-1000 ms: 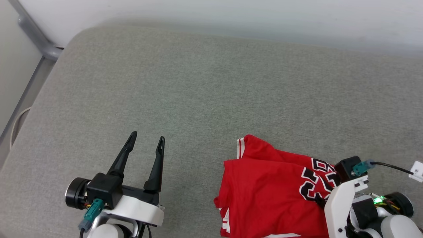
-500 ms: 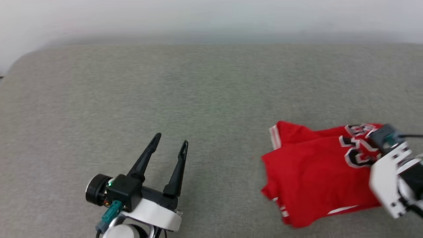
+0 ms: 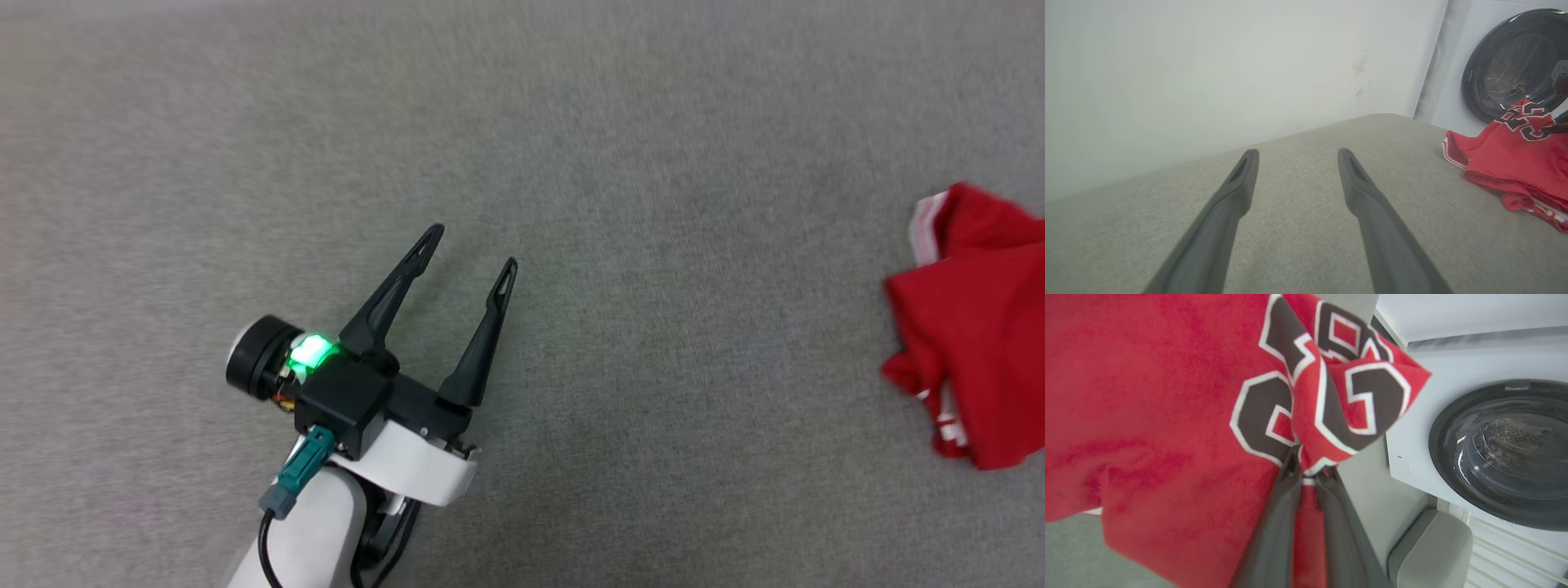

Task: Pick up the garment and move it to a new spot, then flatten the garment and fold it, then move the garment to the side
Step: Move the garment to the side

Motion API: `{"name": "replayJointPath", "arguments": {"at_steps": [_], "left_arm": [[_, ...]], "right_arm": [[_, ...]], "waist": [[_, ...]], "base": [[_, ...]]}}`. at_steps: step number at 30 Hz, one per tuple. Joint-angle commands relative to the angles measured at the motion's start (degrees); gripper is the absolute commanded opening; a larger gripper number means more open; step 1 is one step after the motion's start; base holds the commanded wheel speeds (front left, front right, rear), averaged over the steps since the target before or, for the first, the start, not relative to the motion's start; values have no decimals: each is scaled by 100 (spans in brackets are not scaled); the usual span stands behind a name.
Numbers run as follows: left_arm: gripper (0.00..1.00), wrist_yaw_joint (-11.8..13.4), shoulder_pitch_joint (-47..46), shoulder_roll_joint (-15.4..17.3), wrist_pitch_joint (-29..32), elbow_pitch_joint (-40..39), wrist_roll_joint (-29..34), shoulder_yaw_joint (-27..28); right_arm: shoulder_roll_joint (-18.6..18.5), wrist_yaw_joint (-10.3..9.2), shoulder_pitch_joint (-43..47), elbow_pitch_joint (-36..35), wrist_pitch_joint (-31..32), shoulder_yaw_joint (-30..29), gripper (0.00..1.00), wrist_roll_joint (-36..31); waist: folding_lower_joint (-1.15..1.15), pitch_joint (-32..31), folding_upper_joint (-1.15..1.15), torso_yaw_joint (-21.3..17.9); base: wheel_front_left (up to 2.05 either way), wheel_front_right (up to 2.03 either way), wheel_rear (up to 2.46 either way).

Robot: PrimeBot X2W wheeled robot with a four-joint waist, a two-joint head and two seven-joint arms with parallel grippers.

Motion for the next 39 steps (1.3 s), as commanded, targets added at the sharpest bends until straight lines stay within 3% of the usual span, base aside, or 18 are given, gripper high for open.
{"name": "replayJointPath", "arguments": {"at_steps": [1,12,22,23,25,26,33,39], "left_arm": [[100,-8,-158,81,-13,-46,22,-51],[100,-8,-702,403,-13,-430,171,-185],[100,12,-813,437,-13,-718,205,-54],[100,17,-799,426,-13,-707,199,-51],[100,23,-762,408,-13,-677,182,-38],[100,33,-741,395,-13,-659,172,-28],[100,63,-515,244,-13,-498,47,137],[100,137,-103,147,-13,-233,-119,521]], "right_arm": [[-25,-12,-133,278,-186,-119,0,-37],[416,-11,-845,2012,-1304,-1345,0,-568],[809,-11,-1348,2750,-1658,-2053,0,-1101],[848,-12,-1358,2786,-1653,-2100,7,-1169],[900,-11,-1353,2827,-1639,-2162,87,-1313],[909,-12,-1363,2840,-1633,-2222,100,-1405],[1121,-12,-1355,2521,-1593,-2394,100,-1805],[1461,-11,-1261,1719,-1690,-2276,100,-1624]], "waist": [[-1,498,0,-264],[-1,1274,0,-252],[-1,1516,0,-6],[-1,1493,0,18],[-1,1427,0,55],[-1,1378,0,72],[-1,705,0,138],[-1,-113,0,223]], "base": [[0,0,0],[0,0,0],[0,0,0],[0,0,0],[0,0,0],[0,0,0],[0,0,0],[0,0,0]]}}
